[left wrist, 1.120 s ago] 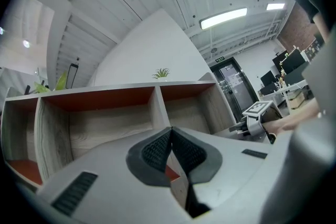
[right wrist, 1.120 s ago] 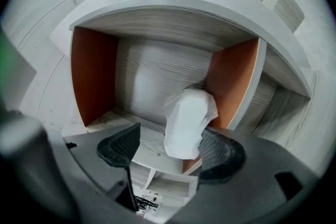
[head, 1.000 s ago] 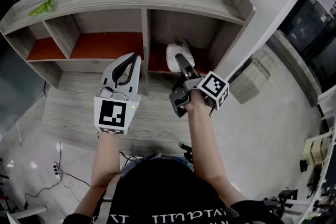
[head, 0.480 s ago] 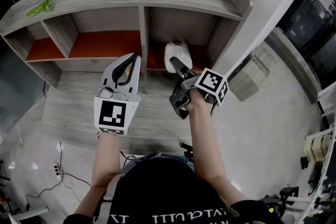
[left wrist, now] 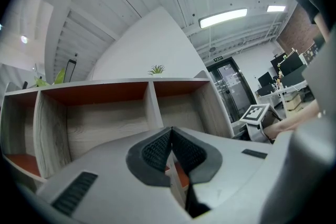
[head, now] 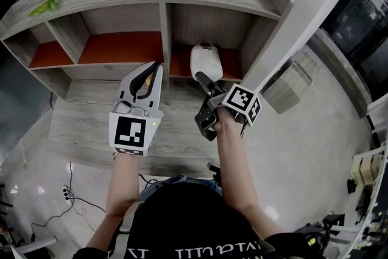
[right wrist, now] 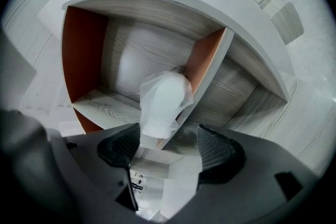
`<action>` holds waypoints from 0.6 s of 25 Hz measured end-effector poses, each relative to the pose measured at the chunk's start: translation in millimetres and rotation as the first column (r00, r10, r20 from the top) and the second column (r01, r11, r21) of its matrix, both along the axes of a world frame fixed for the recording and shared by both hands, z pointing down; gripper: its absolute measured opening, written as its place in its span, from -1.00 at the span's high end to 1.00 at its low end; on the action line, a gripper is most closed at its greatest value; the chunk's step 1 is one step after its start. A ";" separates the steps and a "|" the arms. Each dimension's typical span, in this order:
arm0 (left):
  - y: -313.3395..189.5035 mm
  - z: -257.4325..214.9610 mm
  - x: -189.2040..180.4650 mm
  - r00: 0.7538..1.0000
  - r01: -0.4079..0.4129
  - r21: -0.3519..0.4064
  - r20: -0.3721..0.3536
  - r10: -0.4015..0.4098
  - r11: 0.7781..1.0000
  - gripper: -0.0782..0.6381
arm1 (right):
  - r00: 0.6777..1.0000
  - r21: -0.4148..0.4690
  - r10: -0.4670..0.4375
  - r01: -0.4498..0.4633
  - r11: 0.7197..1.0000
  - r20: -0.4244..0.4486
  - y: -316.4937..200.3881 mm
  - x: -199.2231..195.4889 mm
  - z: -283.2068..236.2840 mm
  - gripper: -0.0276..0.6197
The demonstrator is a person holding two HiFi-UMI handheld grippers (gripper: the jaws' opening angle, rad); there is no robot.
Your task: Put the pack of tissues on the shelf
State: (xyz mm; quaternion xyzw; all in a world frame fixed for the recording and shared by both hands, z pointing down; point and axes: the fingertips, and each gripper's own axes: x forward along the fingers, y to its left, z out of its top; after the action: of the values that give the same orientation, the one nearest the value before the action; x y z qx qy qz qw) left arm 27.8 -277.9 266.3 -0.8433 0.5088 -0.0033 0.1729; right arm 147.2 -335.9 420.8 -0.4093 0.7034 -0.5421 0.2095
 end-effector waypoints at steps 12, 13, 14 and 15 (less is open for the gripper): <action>1.6 18.7 6.6 1.000 -0.018 -0.052 -0.010 0.017 0.998 0.75 | 0.918 0.176 0.047 0.025 0.984 -0.394 13.6 4.0 -6.5 -0.11; 1.8 20.2 7.0 1.000 -0.018 -0.056 -0.010 0.018 0.998 0.75 | 0.890 0.193 0.062 0.029 0.981 -0.452 14.7 5.1 -7.0 -0.11; 2.2 21.5 7.5 1.000 -0.019 -0.059 -0.011 0.018 0.998 0.75 | 0.857 0.210 0.080 0.034 0.977 -0.509 15.8 6.6 -7.5 -0.11; 2.8 22.5 8.1 1.000 -0.020 -0.062 -0.012 0.019 0.998 0.75 | 0.822 0.225 0.097 0.039 0.973 -0.561 16.9 8.0 -8.3 -0.11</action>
State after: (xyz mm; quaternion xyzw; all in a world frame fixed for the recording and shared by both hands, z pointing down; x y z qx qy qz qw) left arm 35.8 -275.1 288.9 -0.8532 0.5012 -0.0126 0.1440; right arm 155.2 -319.0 412.5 -0.5360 0.7846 -0.3083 0.0439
